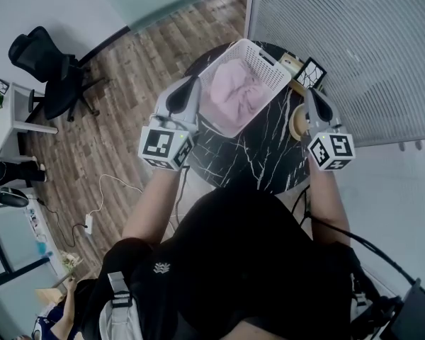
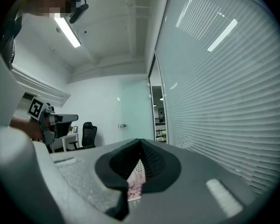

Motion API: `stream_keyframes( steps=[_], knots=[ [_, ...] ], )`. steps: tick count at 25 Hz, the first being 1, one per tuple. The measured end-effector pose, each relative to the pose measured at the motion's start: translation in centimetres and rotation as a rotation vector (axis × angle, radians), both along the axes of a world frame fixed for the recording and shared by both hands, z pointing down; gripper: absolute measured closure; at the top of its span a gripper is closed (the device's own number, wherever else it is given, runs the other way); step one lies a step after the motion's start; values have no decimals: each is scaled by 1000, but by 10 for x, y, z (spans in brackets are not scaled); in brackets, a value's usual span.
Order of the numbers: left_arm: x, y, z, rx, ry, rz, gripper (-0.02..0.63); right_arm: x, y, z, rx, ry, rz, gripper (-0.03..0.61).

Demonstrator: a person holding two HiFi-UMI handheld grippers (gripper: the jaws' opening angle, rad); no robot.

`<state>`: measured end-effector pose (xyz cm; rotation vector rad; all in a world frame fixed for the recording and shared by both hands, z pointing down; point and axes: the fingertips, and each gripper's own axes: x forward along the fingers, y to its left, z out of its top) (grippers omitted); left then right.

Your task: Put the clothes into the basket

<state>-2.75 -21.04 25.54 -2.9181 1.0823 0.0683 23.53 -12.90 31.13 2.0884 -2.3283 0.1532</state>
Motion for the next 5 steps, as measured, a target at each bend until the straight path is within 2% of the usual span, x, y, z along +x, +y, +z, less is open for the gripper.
stream_keyframes(
  steps=[5],
  knots=[
    [5, 3, -5, 11, -3, 4, 606, 5, 4, 2, -7, 5, 2, 577]
  ],
)
